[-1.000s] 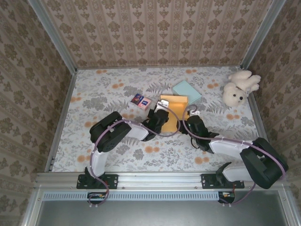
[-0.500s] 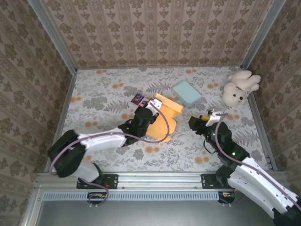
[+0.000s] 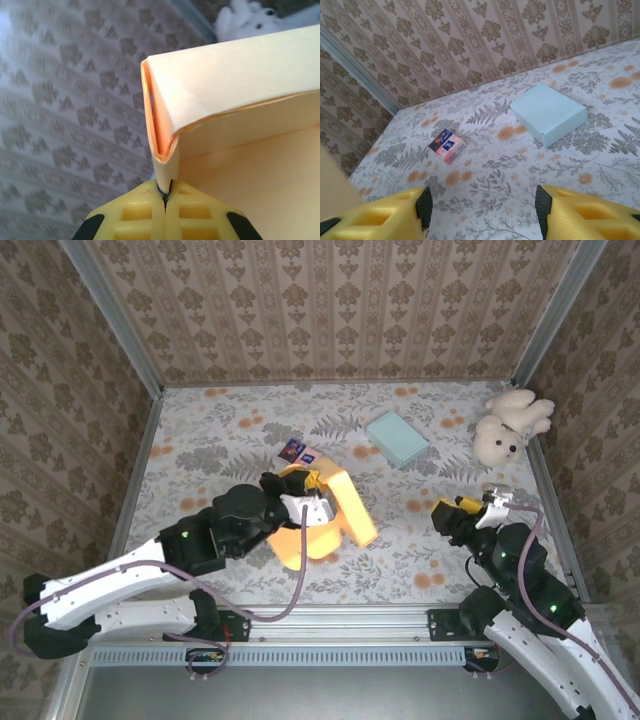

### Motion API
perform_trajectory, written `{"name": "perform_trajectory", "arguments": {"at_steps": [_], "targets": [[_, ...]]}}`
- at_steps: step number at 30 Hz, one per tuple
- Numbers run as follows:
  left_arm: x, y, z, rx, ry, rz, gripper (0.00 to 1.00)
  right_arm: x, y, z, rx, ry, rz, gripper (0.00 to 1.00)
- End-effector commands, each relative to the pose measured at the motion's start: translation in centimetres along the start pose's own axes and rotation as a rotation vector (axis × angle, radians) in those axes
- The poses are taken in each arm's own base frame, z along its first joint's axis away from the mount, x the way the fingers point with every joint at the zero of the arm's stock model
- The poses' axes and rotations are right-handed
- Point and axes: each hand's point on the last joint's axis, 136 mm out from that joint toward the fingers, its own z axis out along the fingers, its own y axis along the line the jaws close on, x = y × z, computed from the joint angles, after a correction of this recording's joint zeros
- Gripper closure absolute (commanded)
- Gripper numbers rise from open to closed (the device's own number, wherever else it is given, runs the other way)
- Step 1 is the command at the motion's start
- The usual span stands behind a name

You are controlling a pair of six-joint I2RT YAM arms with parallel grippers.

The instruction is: Fold the paper box

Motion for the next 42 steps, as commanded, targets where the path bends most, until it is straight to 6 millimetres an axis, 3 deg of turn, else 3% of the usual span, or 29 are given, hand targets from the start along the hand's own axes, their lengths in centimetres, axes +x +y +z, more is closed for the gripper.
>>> {"name": "perform_trajectory", "arguments": {"at_steps": [1,5,11,18,23,26,31,42], "targets": [[1.3,-1.7,-0.5,0.125,0.054,0.342,1.00,2.1,-1.0,0.3,0.027,0.054,-0.042,0.40],[3.1,-2.9,0.0,0.288,0.187,0.468,1.00,2.3,-0.8,0.8,0.016,0.051,-0.046,0.40],[4.9,-8.3,2.8,0.603,0.277,0.578,1.00,2.9,-0.9,1.3,0.015,0.062,-0.037,0.40],[9.0,-17.1,9.0,0.922,0.409,0.646,1.00,3.3,-1.2,1.5,0.024,0.068,-0.036,0.40],[9.7,-21.2,14.0,0.924,0.341,0.597,1.00,3.3,-1.5,1.4,0.038,0.067,-0.056,0.40],[10.6,-23.7,15.9,0.914,0.304,0.565,1.00,3.2,-1.6,1.4,0.046,0.066,-0.071,0.40],[12.5,-27.2,16.6,0.919,0.285,0.528,1.00,3.3,-1.6,1.4,0.046,0.068,-0.079,0.40],[13.8,-30.9,16.4,0.789,0.218,0.508,1.00,3.5,-1.9,1.4,0.054,0.070,-0.067,0.40]]}}
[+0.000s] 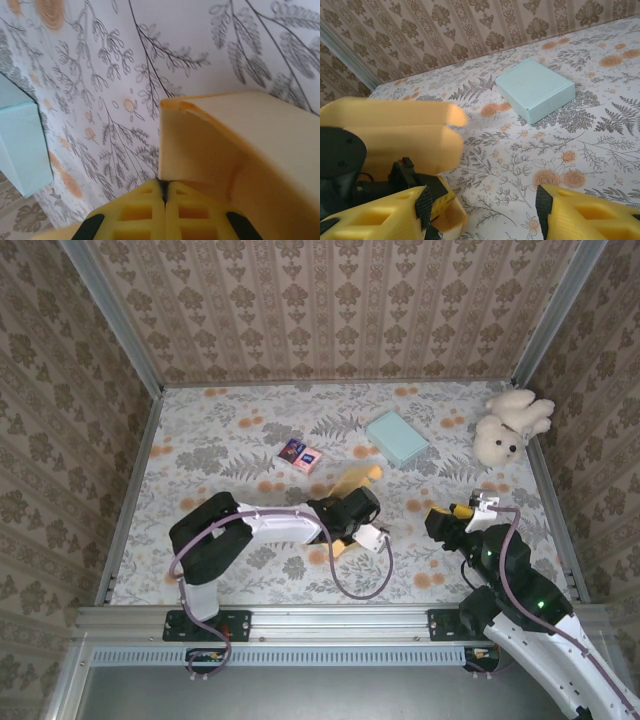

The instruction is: Fold the paper box

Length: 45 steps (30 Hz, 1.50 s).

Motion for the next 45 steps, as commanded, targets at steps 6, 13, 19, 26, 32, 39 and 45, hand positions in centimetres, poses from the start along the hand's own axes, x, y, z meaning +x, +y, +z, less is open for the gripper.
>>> {"name": "perform_trajectory", "arguments": {"at_steps": [6,13,19,26,32,39,45], "targets": [[-1.3,-4.6,0.3,0.010,-0.052,0.032,1.00,0.1,-0.4,0.1,0.017,-0.010,0.004,0.40],[-2.1,-0.2,-3.5,-0.156,-0.099,-0.015,0.94,0.5,-0.3,0.4,0.015,0.013,0.003,0.40],[-2.4,2.0,-7.0,-0.259,-0.154,-0.058,0.87,0.9,-0.2,0.8,0.014,0.035,0.005,0.40],[-3.2,4.9,-12.5,-0.418,-0.263,-0.236,0.83,2.1,0.5,2.1,0.000,0.109,-0.002,0.40],[2.5,9.7,-23.5,-0.674,-0.367,-1.052,0.79,4.0,2.4,4.1,-0.063,0.242,-0.012,0.40],[9.8,0.4,-26.3,-0.592,-0.384,-1.753,0.63,6.1,4.6,6.0,-0.130,0.382,0.017,0.40],[8.9,-5.3,-24.5,-0.409,-0.559,-1.855,0.49,8.0,5.8,7.3,-0.184,0.436,0.042,0.41]]}}
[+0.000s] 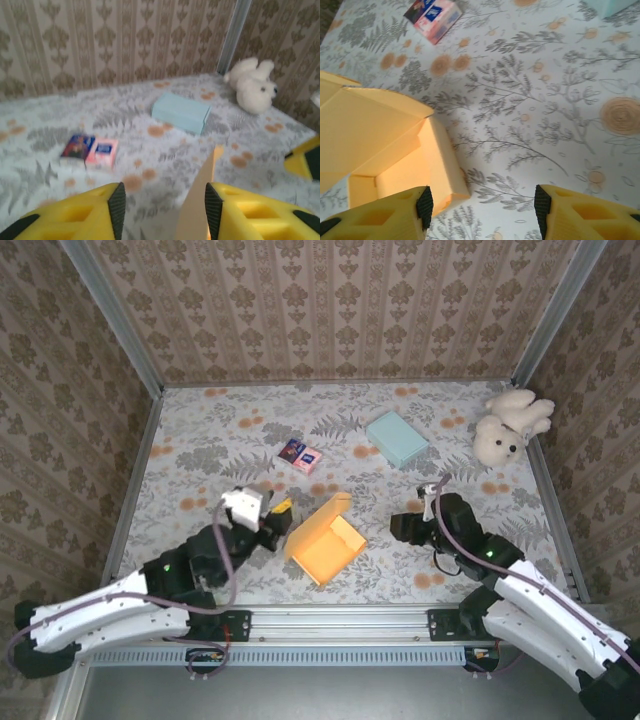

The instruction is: Fold the paper box

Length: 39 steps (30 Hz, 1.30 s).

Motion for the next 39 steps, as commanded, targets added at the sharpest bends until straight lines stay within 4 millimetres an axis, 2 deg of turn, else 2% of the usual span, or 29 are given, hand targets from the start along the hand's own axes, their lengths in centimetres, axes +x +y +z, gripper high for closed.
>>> {"name": "perform_trajectory", "arguments": {"at_steps": [1,5,8,11,21,25,33,39], "targets": [[5.1,0.2,-0.4,0.046,0.141,-0.138,0.49,-0.7,2.1,0.7,-0.093,-0.007,0.015,0.42],[9.0,0.3,-0.2,0.057,0.233,-0.170,0.42,0.1,2.3,2.7,-0.104,0.047,0.011,0.43],[11.9,0.5,0.2,0.048,0.295,-0.187,0.45,0.4,2.4,3.9,-0.107,0.063,0.005,0.46],[13.5,0.6,0.4,0.054,0.320,-0.207,0.47,0.8,2.4,4.9,-0.109,0.080,-0.002,0.49],[15.3,0.4,0.2,0.068,0.361,-0.243,0.53,1.3,2.5,7.2,-0.128,0.088,-0.032,0.51],[15.9,1.1,-0.3,0.031,0.397,-0.232,0.55,1.7,2.7,7.9,-0.139,0.095,-0.039,0.53],[17.6,1.1,-1.1,0.039,0.468,-0.251,0.56,2.7,2.5,9.3,-0.129,0.111,-0.038,0.53],[18.1,1.1,-1.9,0.051,0.507,-0.252,0.57,3.5,2.9,10.4,-0.123,0.123,-0.040,0.51]]}}
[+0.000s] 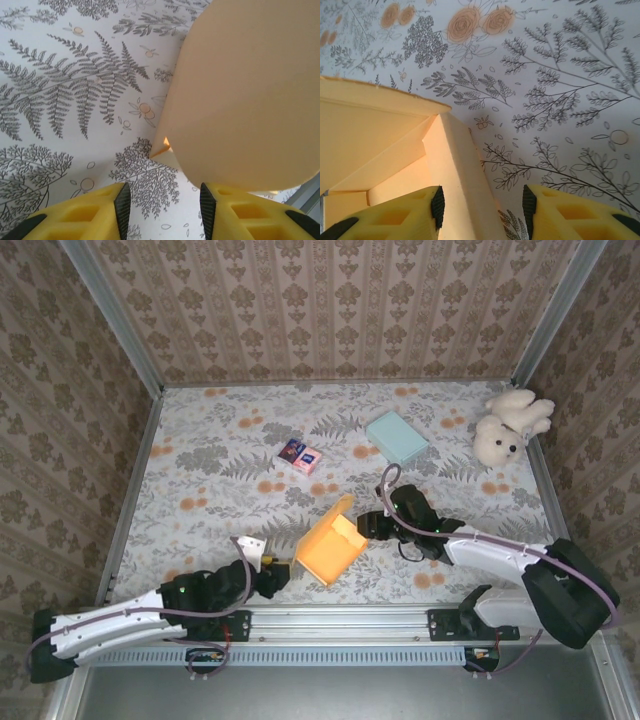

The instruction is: Fold the paper box

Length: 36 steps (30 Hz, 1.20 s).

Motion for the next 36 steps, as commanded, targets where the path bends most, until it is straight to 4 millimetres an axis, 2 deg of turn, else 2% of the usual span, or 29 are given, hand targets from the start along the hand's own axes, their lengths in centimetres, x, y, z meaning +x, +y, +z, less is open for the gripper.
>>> {"name": "perform_trajectory", "arguments": {"at_steps": [1,4,6,7,13,19,22,24,32,36], "targets": [[1.1,0.1,-0.3,0.010,0.051,-0.007,0.57,-0.2,0.2,0.6,-0.003,-0.026,-0.003,0.51],[0.9,-0.7,-0.9,0.045,0.065,0.015,0.52,-0.1,0.3,1.0,0.004,-0.021,0.001,0.51],[0.3,-1.7,-1.6,0.082,0.066,0.045,0.35,0.0,0.3,1.1,0.010,-0.020,0.003,0.51],[-0.1,-2.1,-1.9,0.094,0.058,0.055,0.30,0.0,0.2,1.1,0.012,-0.021,0.003,0.51],[-2.1,-4.0,-3.3,0.185,-0.018,0.107,0.30,-0.2,-0.1,0.8,0.036,-0.032,-0.002,0.51],[-2.2,-4.7,-2.1,0.195,-0.035,0.129,0.27,-0.4,-0.1,0.7,0.039,-0.039,-0.001,0.50],[-2.7,-3.9,-1.1,0.133,-0.067,0.132,0.24,-0.4,0.1,0.8,0.032,-0.043,0.002,0.50],[-3.2,-3.5,-0.6,0.098,-0.098,0.137,0.26,-0.3,0.1,0.9,0.028,-0.045,0.005,0.51],[-5.6,-3.2,0.4,0.040,-0.247,0.210,0.46,0.3,0.9,1.3,0.004,-0.015,-0.017,0.52],[-6.5,-2.3,0.1,-0.013,-0.294,0.248,0.59,0.7,1.3,1.5,-0.001,-0.001,-0.034,0.59]]}}
